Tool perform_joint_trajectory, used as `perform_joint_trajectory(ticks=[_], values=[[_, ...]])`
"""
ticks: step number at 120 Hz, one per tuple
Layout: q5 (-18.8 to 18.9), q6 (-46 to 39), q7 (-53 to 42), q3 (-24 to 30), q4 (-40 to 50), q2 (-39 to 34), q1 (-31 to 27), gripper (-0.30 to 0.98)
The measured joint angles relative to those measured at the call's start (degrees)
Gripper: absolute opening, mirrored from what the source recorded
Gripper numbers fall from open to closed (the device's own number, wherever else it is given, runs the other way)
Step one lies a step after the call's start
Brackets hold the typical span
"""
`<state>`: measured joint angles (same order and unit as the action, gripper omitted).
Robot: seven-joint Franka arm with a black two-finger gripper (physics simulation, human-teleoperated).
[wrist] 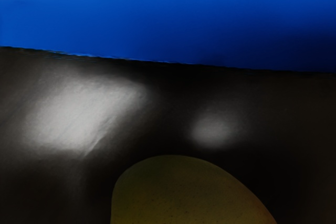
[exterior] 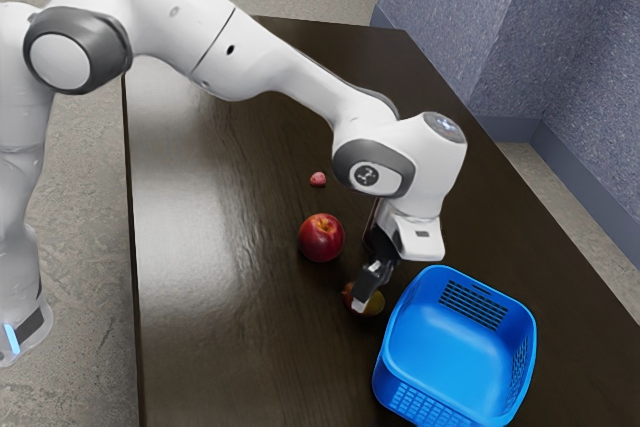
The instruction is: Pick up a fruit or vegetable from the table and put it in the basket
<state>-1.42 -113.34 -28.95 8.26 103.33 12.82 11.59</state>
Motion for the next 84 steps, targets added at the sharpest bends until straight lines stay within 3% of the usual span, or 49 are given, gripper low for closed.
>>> perform_joint_trajectory(ticks=[61,84], values=[[-0.24,-1.5,-1.75,0.43,1.44,-0.09,0.36,0.68],[-0.08,-1.31,-1.27,0.45,1.48,-0.35,0.33,0.31]])
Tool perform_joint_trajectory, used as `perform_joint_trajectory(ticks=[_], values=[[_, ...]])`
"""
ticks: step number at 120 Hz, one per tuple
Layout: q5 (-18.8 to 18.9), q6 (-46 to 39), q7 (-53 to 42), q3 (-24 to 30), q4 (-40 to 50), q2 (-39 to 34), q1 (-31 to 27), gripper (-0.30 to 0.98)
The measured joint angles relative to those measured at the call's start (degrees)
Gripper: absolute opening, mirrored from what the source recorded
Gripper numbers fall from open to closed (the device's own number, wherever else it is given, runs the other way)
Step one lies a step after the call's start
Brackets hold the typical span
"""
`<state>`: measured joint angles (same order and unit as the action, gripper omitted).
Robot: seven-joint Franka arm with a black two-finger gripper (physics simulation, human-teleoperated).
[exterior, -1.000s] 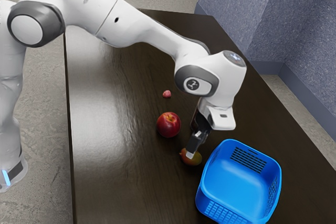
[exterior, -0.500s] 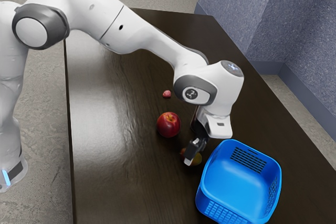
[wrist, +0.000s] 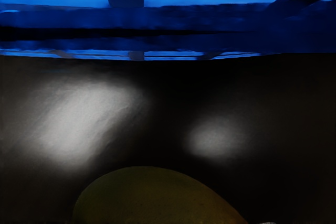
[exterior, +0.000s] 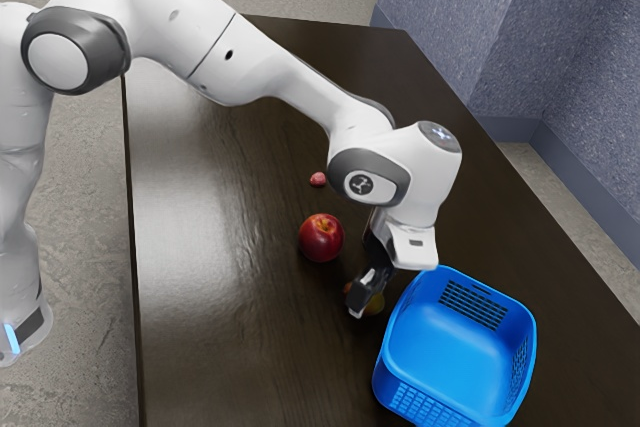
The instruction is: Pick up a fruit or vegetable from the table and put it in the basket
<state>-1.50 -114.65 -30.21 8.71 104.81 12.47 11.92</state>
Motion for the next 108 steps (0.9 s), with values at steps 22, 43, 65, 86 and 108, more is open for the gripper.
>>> perform_joint_trajectory(ticks=[22,43,65,86,108], values=[[0.78,0.31,1.18,0.0,-0.47,-1.48,-0.06,0.18],[0.49,1.53,1.87,-0.08,-0.55,-1.61,-0.07,0.23],[0.4,2.67,2.51,-0.09,-1.06,-1.78,-0.07,0.23],[0.46,5.93,3.1,-0.09,-5.27,-2.31,-0.07,0.23],[0.76,10.17,3.83,0.22,-10.87,-2.41,-0.16,0.21]])
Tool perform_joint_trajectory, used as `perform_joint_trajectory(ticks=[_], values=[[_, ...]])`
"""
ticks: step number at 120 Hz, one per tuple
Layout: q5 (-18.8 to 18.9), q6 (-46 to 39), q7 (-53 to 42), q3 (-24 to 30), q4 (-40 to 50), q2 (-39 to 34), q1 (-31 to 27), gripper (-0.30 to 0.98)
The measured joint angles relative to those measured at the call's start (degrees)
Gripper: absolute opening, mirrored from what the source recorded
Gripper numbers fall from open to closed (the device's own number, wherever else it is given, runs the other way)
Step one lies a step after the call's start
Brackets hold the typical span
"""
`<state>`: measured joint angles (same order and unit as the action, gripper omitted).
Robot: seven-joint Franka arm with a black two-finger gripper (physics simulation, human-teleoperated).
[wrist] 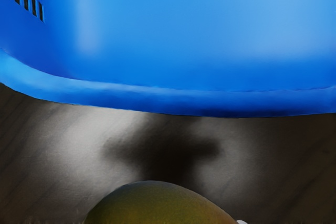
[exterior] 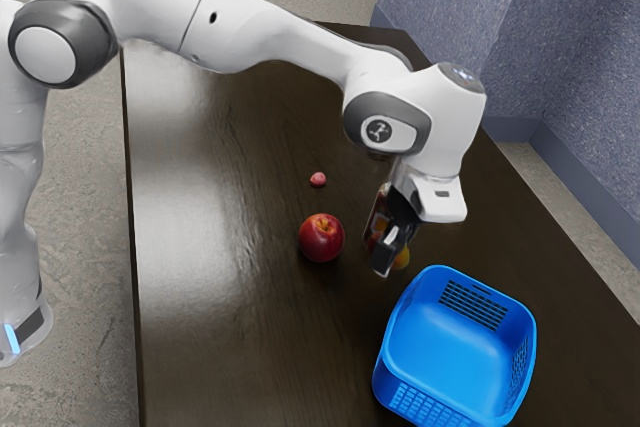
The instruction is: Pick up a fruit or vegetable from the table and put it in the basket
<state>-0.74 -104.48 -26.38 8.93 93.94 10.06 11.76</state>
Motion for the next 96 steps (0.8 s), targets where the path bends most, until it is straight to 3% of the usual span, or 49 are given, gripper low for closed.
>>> perform_joint_trajectory(ticks=[20,59,88,96], values=[[1.42,3.14,0.57,2.71,-8.86,2.09,1.07,0.21],[2.39,5.79,1.62,3.72,-29.9,20.49,5.64,0.21],[2.86,6.05,2.15,3.55,-32.12,23.55,6.8,0.21],[2.92,6.02,2.16,3.43,-32.13,23.62,6.91,0.37]])
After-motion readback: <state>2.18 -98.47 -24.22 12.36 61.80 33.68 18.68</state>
